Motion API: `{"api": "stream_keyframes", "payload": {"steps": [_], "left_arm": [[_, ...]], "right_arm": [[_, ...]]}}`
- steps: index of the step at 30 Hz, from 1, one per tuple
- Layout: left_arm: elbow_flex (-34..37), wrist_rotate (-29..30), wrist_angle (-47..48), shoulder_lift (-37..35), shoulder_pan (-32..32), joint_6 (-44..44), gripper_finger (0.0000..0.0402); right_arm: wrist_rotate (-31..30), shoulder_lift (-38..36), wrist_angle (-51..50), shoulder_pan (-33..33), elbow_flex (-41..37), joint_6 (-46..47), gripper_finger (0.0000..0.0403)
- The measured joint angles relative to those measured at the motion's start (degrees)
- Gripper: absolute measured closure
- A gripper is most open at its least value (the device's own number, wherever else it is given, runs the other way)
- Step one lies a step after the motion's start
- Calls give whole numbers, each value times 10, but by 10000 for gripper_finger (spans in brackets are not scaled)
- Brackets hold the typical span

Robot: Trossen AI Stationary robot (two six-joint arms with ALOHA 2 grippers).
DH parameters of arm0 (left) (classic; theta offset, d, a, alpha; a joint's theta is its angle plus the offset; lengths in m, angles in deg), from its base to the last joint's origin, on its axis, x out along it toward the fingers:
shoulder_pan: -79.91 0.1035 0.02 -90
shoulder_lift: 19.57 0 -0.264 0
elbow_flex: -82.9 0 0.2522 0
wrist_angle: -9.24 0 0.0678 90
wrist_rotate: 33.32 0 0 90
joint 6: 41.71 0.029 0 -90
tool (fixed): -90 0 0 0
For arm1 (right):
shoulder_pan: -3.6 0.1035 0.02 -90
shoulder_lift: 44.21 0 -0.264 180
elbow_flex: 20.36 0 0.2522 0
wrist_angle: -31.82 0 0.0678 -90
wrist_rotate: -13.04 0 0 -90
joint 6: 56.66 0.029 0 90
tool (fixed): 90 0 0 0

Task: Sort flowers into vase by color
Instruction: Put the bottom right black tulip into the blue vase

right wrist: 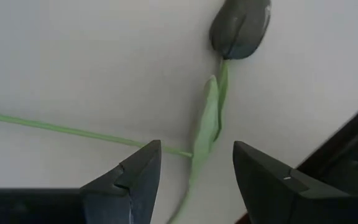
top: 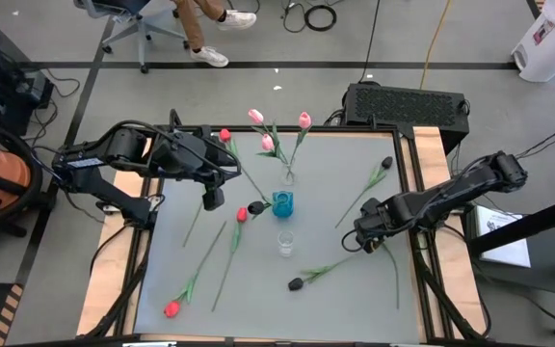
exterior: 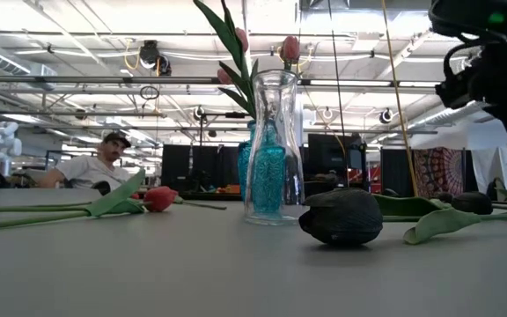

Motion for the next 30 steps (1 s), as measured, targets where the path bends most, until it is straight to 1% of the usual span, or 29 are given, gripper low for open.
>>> {"api": "stream_keyframes", "payload": {"steps": [8,13,22,25,30], "left_arm": [[0,0,0,0,0,0,288],[0,0,0,0,0,0,288],[0,0,0,0,0,-1,288],[0,0,0,0,0,-1,288],[0,0,0,0,0,-1,288]], "right_arm": [[23,0,36,0,-51,17,211],[43,0,74,0,-75,20,211],[44,0,99,0,-104,30,211],[57,0,109,0,-115,30,211],[59,0,131,0,-119,30,211]]}}
